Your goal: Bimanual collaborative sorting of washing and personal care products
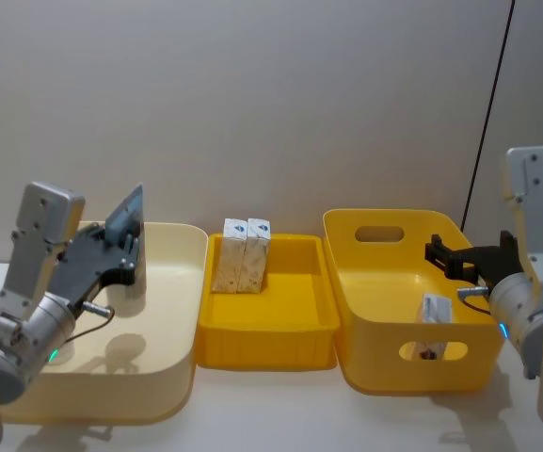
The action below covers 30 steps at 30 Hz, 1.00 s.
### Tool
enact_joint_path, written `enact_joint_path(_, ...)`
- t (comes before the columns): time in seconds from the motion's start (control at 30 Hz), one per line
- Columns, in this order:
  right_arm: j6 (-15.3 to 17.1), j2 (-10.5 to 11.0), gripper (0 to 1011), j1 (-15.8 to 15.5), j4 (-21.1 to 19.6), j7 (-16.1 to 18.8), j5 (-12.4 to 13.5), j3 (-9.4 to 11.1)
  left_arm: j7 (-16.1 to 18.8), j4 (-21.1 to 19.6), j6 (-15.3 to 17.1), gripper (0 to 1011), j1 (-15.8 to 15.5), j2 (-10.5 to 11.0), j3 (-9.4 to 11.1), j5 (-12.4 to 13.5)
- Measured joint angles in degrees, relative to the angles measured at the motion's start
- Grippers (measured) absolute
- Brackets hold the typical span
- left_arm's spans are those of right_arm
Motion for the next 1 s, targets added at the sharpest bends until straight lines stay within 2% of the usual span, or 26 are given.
enact_joint_path(0.47, -0.5, 0.4, 1001, 0.1, 0.1, 0.5, -0.3, -0.5, -1.4, -5.0, -1.4, 190, -0.7, -0.3, -1.8, -1.0)
enact_joint_path(0.73, -2.5, 2.2, 1001, 0.3, 0.1, 3.3, -1.0, -2.6, -2.5, -7.7, -1.5, 190, -1.3, -0.3, -2.1, -1.0)
enact_joint_path(1.0, -4.5, 4.1, 1001, 0.3, -0.6, 7.9, -0.7, -4.4, -3.3, -9.0, -1.4, 190, -1.4, -0.8, -2.3, -1.2)
